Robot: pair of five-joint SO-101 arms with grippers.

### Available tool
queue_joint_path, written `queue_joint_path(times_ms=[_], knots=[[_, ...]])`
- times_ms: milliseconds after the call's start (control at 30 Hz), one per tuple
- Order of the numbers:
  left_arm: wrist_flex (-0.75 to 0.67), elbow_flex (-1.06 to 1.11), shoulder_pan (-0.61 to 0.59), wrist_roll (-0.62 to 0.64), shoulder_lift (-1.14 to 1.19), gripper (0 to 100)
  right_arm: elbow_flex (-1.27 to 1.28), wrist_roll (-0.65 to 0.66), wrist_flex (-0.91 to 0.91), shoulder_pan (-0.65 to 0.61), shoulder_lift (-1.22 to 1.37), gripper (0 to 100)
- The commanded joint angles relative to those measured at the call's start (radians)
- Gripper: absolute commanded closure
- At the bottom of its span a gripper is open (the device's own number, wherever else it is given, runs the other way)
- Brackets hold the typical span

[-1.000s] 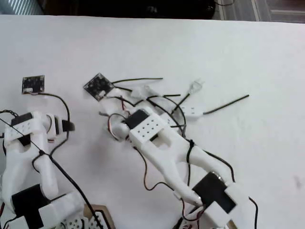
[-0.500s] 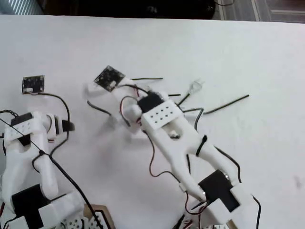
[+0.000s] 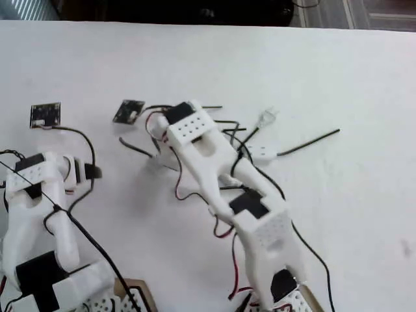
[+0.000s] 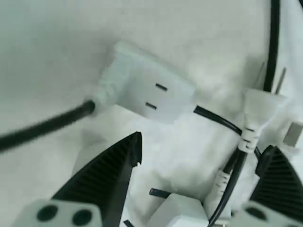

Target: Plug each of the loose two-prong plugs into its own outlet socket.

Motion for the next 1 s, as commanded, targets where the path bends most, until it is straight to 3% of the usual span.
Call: queue_joint_path(times_ms=[0, 400, 467, 667, 967], knots=[[-0.015, 0.0, 0.013, 0.009, -0.038, 68, -0.21, 0.054, 0.044, -0.036, 0.117, 62.7], [-0.015, 0.0, 0.013, 0.006, -0.036, 68, -0.554, 0.094, 0.159, -0.108, 0.403, 63.5], [-0.015, 0.0, 0.013, 0.005, -0.036, 68, -0.591, 0.094, 0.17, -0.105, 0.43, 68.9], [-0.015, 0.0, 0.013, 0.005, -0.036, 68, -0.767, 0.054, 0.199, -0.107, 0.426, 97.9], [-0.015, 0.0, 0.013, 0.003, -0.035, 68, -1.103, -0.015, 0.38, -0.104, 0.392, 98.0]])
